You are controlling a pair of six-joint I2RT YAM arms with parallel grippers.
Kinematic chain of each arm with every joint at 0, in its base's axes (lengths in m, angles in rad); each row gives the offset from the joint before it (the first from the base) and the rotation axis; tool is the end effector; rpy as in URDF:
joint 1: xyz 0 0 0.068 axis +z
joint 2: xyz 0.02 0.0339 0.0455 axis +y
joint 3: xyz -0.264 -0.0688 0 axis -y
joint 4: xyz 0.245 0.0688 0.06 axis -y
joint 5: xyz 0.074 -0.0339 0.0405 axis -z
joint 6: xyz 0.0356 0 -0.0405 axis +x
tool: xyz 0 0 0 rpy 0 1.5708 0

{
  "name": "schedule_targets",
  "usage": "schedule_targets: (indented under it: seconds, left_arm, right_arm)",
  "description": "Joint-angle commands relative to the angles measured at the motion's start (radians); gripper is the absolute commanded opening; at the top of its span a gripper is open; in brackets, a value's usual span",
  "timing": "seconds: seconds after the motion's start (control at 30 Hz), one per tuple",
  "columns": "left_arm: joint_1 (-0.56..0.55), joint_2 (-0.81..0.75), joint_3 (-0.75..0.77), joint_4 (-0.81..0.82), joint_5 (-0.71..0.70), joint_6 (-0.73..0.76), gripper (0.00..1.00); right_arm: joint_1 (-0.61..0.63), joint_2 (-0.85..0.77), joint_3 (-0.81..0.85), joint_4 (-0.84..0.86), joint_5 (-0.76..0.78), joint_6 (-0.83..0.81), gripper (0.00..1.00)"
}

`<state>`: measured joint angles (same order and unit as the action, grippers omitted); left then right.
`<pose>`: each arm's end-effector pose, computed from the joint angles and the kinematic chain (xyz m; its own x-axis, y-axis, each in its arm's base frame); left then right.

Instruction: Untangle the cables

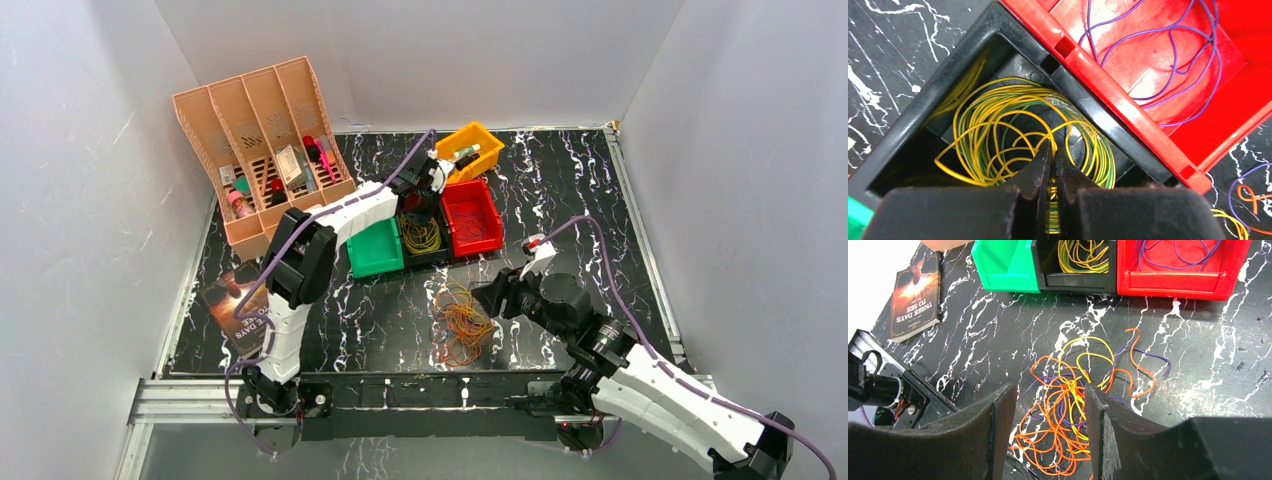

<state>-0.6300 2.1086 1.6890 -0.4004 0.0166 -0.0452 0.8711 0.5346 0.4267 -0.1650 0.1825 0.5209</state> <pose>0.3860 -0.2822 0.2151 -0.6172 0.3941 -0.6810 0.5709 0.8199 -0.0429 0.1002 0.1089 0.2519 -0.4689 0.2029 -0.8596 -0.4685 0.7679 0.4368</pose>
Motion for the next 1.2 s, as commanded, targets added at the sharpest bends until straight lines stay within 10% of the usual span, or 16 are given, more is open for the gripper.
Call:
schedule_targets:
  seconds: [0.0, 0.3, 0.83, 1.17]
  left_arm:
    - [0.009, -0.010, 0.043, -0.028, 0.025, -0.013, 0.04]
    - [0.010, -0.116, 0.064, -0.041, 0.026, -0.002, 0.39]
    - [0.010, -0.268, -0.007, -0.064, 0.017, 0.021, 0.48]
    - [0.009, -0.615, -0.348, 0.077, 0.183, -0.038, 0.53]
  right_arm:
    - [0.004, -0.024, 0.006, 0.006, 0.031, 0.011, 0.61]
    - [0.005, -0.007, 0.003, 0.023, 0.022, 0.012, 0.61]
    - [0.005, 0.017, 0.014, 0.017, 0.066, 0.015, 0.61]
    - [0.004, 0.133, 0.107, -0.062, 0.035, -0.057, 0.62]
